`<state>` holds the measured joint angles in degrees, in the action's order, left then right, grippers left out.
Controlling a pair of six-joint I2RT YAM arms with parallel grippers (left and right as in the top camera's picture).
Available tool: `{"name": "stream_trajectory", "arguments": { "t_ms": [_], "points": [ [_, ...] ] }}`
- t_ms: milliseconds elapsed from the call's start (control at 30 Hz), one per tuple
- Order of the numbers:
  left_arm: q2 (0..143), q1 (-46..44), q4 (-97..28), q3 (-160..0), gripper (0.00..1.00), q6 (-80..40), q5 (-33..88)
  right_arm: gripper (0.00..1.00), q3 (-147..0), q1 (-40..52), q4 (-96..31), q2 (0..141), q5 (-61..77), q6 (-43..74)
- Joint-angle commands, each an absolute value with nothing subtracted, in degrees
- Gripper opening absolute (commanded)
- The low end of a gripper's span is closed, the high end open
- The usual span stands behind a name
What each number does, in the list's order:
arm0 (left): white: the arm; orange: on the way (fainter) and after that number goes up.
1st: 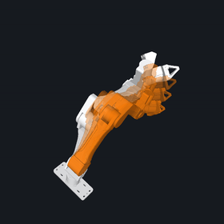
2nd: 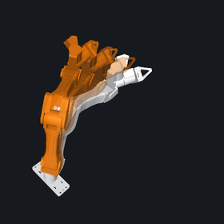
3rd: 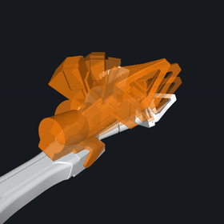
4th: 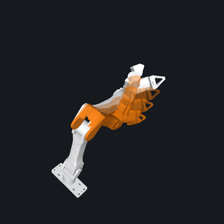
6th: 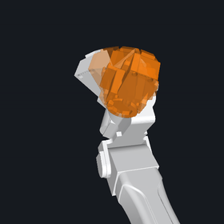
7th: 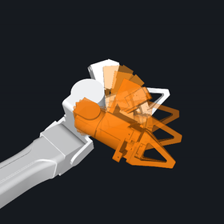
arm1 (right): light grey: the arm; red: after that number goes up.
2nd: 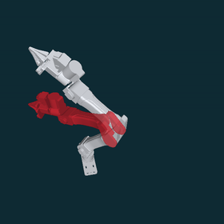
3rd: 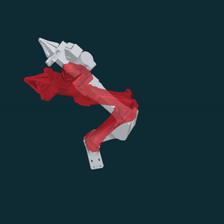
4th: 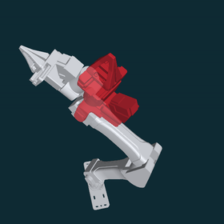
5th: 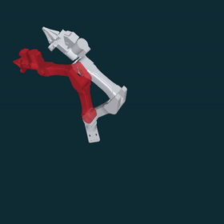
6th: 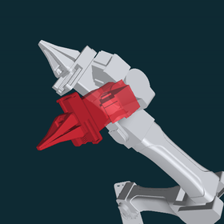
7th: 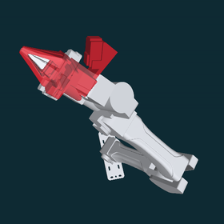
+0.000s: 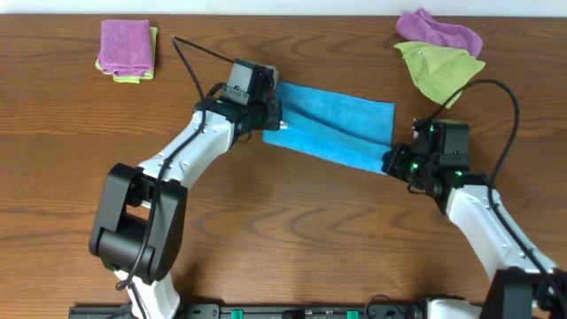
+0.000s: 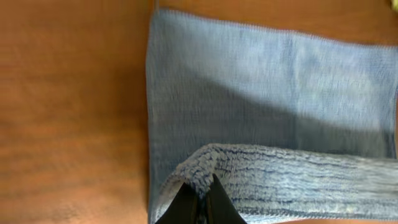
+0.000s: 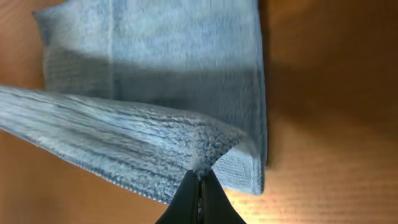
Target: Fold the cloth
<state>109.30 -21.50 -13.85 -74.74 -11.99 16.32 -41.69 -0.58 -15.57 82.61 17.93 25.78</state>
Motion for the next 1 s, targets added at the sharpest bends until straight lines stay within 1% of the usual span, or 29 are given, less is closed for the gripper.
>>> {"name": "stream_trajectory", "arguments": {
  "t_ms": [0, 167, 300, 367, 633, 800, 967],
  "points": [
    [109.7, -18.4, -11.3, -75.6, 0.06, -10.3, 15.0, 0.01, -47.0, -0.2, -15.2, 87.1, 14.3, 24.0],
    [111.5, -15.7, -5.8, -76.4, 0.06, -10.3, 19.2, 0.01, -55.8, -0.2, -17.1, 94.3, 11.7, 22.4],
    [117.1, -15.2, -6.4, -83.0, 0.06, -10.3, 22.5, 0.02, -63.1, -0.2, -20.3, 100.2, 9.8, 22.5],
    [119.8, -15.2, -7.4, -86.6, 0.06, -10.2, 23.1, 0.02, -65.1, -0.2, -21.7, 101.6, 7.7, 24.5],
    [128.9, -15.1, -12.4, -99.5, 0.05, -8.1, 29.8, 0.02, -66.4, -0.3, -22.1, 101.9, -0.6, 27.5],
    [130.5, -15.1, -15.3, -101.5, 0.06, -7.6, 30.3, 0.02, -66.4, -0.4, -22.0, 101.9, -0.6, 28.2],
    [130.5, -15.0, -17.1, -101.5, 0.06, -4.2, 29.1, 0.02, -66.4, -0.4, -20.6, 103.1, 0.1, 28.2]
  ]
}}
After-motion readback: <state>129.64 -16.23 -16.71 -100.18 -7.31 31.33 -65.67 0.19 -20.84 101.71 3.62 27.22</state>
